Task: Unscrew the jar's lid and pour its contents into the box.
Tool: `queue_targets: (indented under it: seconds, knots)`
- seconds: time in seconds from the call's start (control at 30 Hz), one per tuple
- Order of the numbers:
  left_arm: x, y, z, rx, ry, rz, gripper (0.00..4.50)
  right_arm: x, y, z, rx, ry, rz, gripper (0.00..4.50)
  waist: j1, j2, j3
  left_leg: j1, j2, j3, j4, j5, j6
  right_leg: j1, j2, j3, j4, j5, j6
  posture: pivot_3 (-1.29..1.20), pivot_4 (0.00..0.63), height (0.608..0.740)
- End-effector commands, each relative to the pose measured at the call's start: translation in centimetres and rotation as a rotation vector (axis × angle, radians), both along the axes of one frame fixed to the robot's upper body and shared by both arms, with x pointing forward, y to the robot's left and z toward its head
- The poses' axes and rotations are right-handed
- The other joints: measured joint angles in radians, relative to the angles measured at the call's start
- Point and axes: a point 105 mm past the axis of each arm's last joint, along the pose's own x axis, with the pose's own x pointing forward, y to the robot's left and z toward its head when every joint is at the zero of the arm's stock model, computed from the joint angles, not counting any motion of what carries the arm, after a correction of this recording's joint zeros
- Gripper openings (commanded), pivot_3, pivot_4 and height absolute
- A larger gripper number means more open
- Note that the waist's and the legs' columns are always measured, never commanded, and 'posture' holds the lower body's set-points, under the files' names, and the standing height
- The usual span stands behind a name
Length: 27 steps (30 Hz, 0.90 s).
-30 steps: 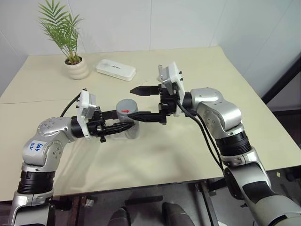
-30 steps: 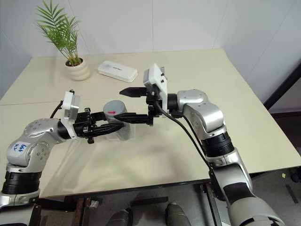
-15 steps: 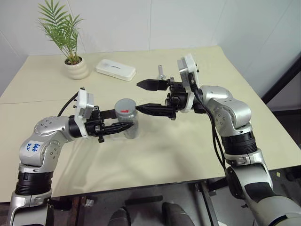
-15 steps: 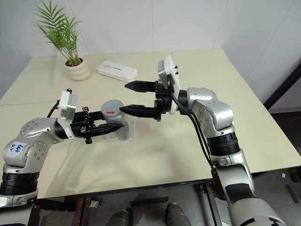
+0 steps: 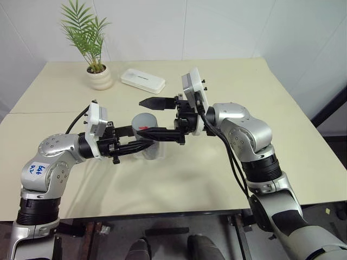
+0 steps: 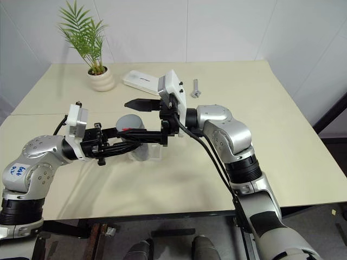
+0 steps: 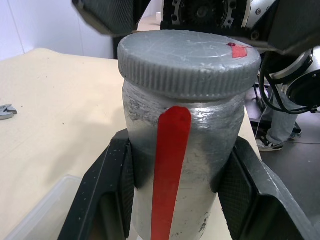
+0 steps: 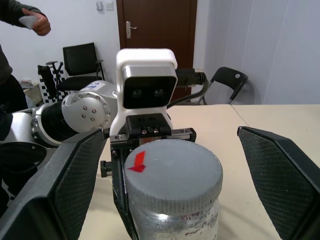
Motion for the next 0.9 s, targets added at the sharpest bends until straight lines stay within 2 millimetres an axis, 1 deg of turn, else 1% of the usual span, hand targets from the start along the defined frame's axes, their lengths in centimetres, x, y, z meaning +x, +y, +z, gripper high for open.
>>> queue_targets:
  seconds: [0.03,0.3,0.47,0.67,0.83,0.9]
  knots:
    - [-0.7,-0.1,0.8,-0.007,-0.035,-0.015,1.88,-0.6,0.7,0.6,0.005,-0.07,0.005,4.49,-0.001,0.0,0.0,0.0,0.0,0.001,0.001,0.0,0.0,0.0,0.0,0.001,0.0,0.0,0.0,0.0,0.15,0.74]
    - [-0.6,-0.2,0.8,-0.007,-0.033,-0.02,1.88,0.2,1.6,1.0,0.017,-0.069,-0.021,4.49,-0.001,0.0,0.0,0.0,0.0,0.002,0.001,0.0,0.0,0.0,0.0,0.002,0.0,0.0,0.0,0.0,0.15,0.74]
    - [-0.5,-0.2,0.7,-0.004,-0.031,-0.023,1.88,0.7,1.4,1.2,0.015,-0.065,-0.046,4.49,-0.001,0.0,0.0,0.0,0.0,0.002,0.0,-0.001,-0.001,0.0,0.0,0.002,0.0,0.0,0.0,0.0,0.15,0.74]
    - [-0.5,0.0,0.6,0.0,-0.031,-0.023,1.88,1.9,0.2,0.9,-0.004,-0.067,-0.103,4.49,-0.001,0.0,0.0,0.0,0.0,0.002,0.0,-0.001,-0.001,-0.001,0.0,0.002,0.0,0.0,0.0,0.0,0.15,0.74]
    - [-0.6,0.2,0.5,0.005,-0.032,-0.022,1.88,2.5,-1.3,1.0,-0.006,-0.057,-0.137,4.49,-0.001,0.0,0.0,0.0,0.0,0.002,0.0,-0.001,-0.001,-0.001,0.0,0.002,-0.001,0.0,0.0,0.0,0.15,0.74]
    - [-0.6,0.3,0.5,0.006,-0.032,-0.02,1.88,3.1,-2.5,0.9,-0.013,-0.052,-0.168,4.49,-0.001,0.0,0.0,0.0,0.0,0.002,0.0,-0.001,-0.001,-0.001,0.0,0.002,-0.001,0.0,0.0,0.0,0.15,0.74]
